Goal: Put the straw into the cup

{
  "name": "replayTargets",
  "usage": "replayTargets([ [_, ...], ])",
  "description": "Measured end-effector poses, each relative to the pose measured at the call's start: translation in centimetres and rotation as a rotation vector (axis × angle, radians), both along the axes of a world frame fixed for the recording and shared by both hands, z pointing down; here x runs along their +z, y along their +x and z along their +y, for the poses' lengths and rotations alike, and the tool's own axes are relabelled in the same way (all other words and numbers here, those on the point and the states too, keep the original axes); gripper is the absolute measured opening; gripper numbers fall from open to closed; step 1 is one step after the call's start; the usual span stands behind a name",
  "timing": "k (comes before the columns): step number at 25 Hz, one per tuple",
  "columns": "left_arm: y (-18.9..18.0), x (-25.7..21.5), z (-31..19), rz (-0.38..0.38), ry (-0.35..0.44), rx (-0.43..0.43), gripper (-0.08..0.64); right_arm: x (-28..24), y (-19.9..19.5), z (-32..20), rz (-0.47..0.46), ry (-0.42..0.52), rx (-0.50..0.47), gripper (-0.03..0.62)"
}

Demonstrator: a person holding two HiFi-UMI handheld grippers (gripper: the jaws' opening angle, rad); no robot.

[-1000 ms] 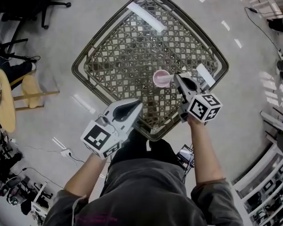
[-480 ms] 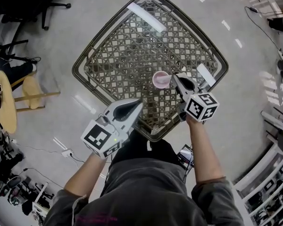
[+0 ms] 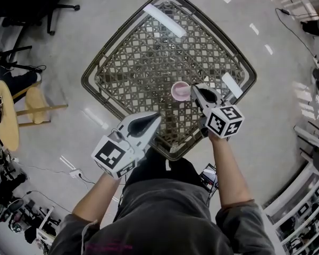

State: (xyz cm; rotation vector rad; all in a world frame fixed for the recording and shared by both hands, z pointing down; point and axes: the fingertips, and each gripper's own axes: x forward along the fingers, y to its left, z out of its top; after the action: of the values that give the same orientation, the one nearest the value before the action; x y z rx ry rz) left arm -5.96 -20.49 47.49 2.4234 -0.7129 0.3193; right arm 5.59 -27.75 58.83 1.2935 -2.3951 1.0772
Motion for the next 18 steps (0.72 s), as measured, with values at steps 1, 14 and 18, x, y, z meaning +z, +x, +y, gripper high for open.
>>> replayTargets([
  [1,0.01,0.02,0.02,0.0,0.001,0.0,0.011,0.04,-0.04,-0.01,0.0,0.0,0.0,0.049],
  [14,0.22,0.0,0.09,0.005,0.001,0.01,0.011,0.09,-0.71,0.39,0.058,0.016,-0.042,0.049],
  [18,0.23,-0.18,0.02,0.003,0.003,0.009,0.011,0.06,-0.85,0.41,0.052,0.012,-0.041,0.049],
])
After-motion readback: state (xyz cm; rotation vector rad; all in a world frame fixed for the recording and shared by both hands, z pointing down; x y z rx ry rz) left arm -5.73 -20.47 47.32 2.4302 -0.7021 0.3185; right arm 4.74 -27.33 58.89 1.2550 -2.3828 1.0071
